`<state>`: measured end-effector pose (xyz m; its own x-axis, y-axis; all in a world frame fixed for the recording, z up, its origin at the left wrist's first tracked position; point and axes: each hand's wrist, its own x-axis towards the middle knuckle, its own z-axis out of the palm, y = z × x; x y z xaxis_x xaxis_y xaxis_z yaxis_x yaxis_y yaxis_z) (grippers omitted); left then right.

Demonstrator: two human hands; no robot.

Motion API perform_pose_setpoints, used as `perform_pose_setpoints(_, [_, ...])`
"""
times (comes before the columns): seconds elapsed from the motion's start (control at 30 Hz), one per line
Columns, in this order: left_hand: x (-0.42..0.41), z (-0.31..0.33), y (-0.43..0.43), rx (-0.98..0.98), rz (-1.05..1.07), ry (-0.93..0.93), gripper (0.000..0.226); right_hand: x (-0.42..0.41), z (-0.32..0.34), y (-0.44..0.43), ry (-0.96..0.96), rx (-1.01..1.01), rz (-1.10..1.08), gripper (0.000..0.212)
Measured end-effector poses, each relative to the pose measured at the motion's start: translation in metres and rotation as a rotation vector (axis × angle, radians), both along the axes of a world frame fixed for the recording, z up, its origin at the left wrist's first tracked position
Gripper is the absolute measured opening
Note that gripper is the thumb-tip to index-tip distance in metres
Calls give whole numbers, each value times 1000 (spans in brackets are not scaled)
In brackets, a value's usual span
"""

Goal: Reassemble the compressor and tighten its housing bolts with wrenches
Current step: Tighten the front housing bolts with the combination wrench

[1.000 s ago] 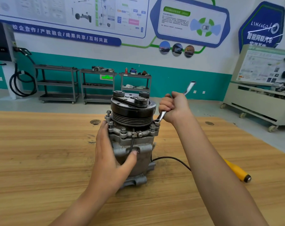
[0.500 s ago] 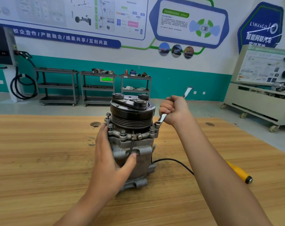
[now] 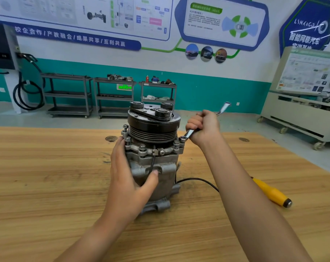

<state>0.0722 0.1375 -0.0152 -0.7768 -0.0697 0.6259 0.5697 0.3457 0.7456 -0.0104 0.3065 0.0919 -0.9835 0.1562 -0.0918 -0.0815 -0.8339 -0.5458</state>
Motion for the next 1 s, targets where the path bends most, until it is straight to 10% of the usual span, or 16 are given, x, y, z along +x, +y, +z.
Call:
perform_pose_setpoints(0.27, [1, 1, 1, -24, 18, -46, 91, 48, -27, -24, 255, 108, -654, 27])
perform_pose_setpoints(0.77, [-2, -2, -1, -46, 37, 8, 93, 77, -54, -67, 612, 794, -882, 23])
perform_pose_setpoints(1.0, [-4, -3, -2, -46, 28, 52, 91, 83, 6, -34, 496, 109, -541, 36])
